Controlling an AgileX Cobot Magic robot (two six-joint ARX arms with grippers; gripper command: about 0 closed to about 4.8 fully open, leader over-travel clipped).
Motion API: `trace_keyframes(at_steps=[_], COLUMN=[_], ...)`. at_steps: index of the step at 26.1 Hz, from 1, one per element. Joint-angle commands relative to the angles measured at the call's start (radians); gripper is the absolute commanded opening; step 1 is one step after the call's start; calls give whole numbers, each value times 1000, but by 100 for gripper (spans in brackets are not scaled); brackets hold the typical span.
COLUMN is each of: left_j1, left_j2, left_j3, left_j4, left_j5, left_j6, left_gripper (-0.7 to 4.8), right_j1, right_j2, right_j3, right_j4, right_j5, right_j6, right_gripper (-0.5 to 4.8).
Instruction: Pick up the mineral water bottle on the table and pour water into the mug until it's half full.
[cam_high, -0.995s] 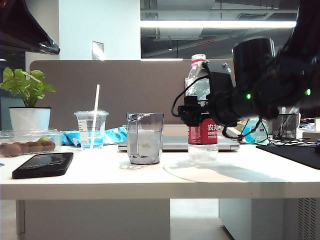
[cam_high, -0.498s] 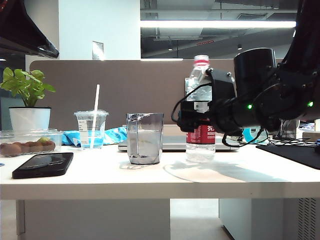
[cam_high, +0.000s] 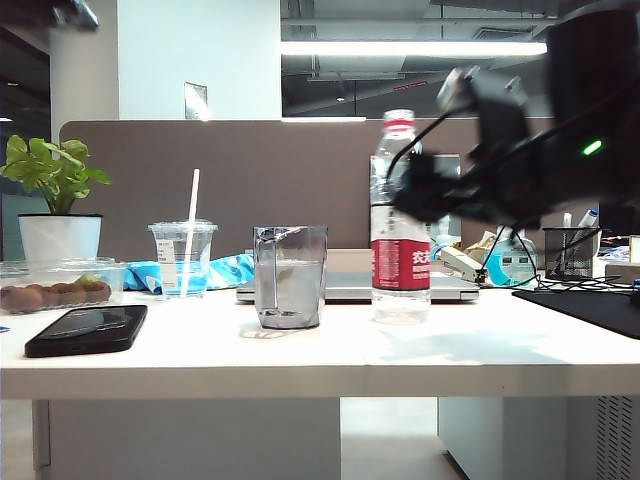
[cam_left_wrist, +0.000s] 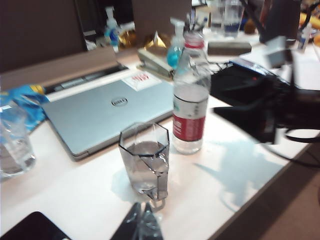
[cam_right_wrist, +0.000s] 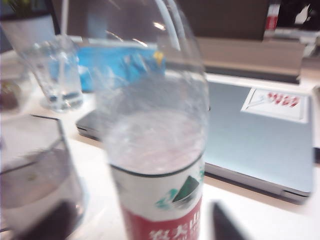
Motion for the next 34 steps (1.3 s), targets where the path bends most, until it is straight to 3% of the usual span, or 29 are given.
trace_keyframes(at_steps=[1, 5, 11, 23, 25, 27, 31, 34], left_j1=[0, 0, 0, 1, 48, 177, 363, 451], left_j2=[-68, -149, -267, -285, -310, -353, -422, -492], left_j3=[3, 3, 3, -2, -5, -5, -63, -212], left_j4=[-19, -64, -214, -242, -252, -255, -232, -86], left_j5=[-16, -18, -186, -188, -166, -76, -67, -67], left_j6=[2, 3, 3, 3, 3, 26, -23, -46], left_gripper=[-5, -5, -4, -4, -5, -4, -4, -4], right_j1=[2, 2, 2, 2, 2, 2, 2, 2], right_j2=[-199, -386, -626, -668, -668, -668, -668, -668], right_j3=[-93, -153, -222, -225, -226, -226, -226, -226], right_j4=[-77, -208, -394, -448, -448, -448, -448, -448], right_j5=[3, 5, 113, 126, 126, 127, 112, 116], right_j6=[4, 4, 3, 4, 3, 3, 3, 3], right_gripper=[15, -6, -3, 4, 4, 4, 4, 4])
